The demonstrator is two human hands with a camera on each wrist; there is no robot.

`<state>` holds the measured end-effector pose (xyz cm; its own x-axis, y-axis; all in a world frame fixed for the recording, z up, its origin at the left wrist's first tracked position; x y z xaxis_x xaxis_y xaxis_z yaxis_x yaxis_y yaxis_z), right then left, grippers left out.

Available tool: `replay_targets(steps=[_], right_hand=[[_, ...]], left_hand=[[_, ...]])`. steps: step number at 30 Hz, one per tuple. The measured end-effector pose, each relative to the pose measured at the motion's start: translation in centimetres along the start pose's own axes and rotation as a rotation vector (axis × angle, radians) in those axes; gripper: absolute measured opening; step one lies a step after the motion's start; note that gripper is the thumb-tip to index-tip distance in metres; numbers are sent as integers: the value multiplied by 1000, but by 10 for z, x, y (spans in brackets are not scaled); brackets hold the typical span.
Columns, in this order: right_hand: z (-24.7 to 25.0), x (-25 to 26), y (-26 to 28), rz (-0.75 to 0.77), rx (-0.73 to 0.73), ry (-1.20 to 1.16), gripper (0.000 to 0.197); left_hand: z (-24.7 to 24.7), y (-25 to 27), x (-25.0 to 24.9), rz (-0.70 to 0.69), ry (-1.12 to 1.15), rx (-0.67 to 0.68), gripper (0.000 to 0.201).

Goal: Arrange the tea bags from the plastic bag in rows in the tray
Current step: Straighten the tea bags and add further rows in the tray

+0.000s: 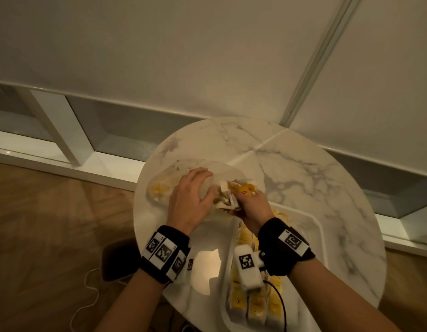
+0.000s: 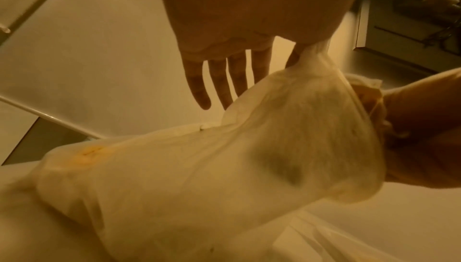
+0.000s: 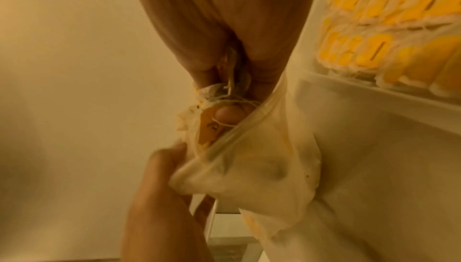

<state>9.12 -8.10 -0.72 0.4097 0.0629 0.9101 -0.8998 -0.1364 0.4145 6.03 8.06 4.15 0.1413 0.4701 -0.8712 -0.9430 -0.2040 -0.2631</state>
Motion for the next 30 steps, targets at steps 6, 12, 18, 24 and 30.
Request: replay_targets(steps=[6, 12, 18, 24, 30], right_hand=[[31, 1, 7, -47, -47, -224, 31], [45, 8, 24, -98, 10, -477, 43], [62, 40, 60, -26, 188, -611, 34], [104, 51, 90, 23, 191, -635, 25], [131, 28, 113, 36, 234, -600, 67]], left_hand=[[-2, 1, 2, -6, 71, -26, 48], [-8, 5, 11, 75, 33, 20, 47], [-36, 6, 24, 140, -239, 255, 58], [-59, -13, 100, 356, -449, 431, 59], [-49, -24, 114, 436, -432, 362, 71]])
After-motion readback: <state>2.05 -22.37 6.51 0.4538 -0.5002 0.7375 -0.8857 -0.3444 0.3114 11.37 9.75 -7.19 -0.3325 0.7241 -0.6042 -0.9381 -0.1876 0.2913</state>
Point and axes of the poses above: each hand's wrist, its own y-axis away from the middle knuckle, its own z-axis out of the back of the hand, x = y × z, the point moved 10 cm from there along -y, towards the middle knuckle, and after that the axes turned 14 degrees about y, right-handed, at the moved point
